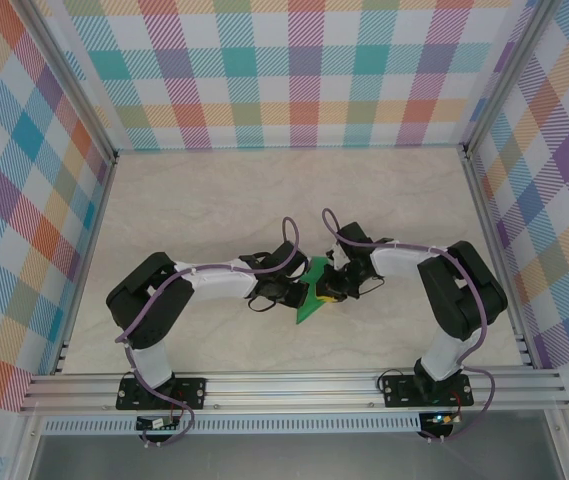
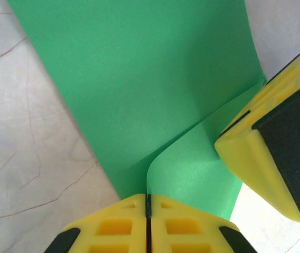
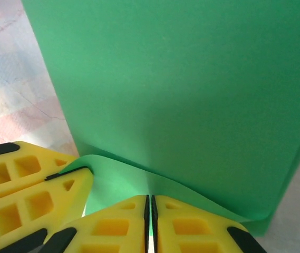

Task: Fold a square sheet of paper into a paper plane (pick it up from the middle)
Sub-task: Third fold the triangle at the center of the table.

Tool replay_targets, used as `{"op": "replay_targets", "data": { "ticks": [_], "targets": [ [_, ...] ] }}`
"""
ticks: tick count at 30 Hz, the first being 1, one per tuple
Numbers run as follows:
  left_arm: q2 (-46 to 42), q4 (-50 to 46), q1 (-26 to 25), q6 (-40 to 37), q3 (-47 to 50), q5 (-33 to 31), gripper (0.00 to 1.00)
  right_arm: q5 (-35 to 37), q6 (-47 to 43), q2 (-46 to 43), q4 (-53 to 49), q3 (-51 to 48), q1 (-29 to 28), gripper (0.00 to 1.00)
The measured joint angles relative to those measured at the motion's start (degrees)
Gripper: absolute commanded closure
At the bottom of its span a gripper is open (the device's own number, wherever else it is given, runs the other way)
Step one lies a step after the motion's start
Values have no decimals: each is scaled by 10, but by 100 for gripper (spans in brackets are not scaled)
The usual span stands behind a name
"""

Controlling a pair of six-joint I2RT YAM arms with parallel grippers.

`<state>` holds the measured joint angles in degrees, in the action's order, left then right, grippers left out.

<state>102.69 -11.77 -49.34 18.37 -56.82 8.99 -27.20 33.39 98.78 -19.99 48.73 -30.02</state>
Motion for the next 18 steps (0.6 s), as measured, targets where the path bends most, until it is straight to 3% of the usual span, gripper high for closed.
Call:
{"op": "replay_targets", "data": {
  "ticks": [18],
  "targets": [
    [0, 0, 0, -12, 1, 10, 91, -1, 7, -47, -13, 16, -2, 84]
  ]
}}
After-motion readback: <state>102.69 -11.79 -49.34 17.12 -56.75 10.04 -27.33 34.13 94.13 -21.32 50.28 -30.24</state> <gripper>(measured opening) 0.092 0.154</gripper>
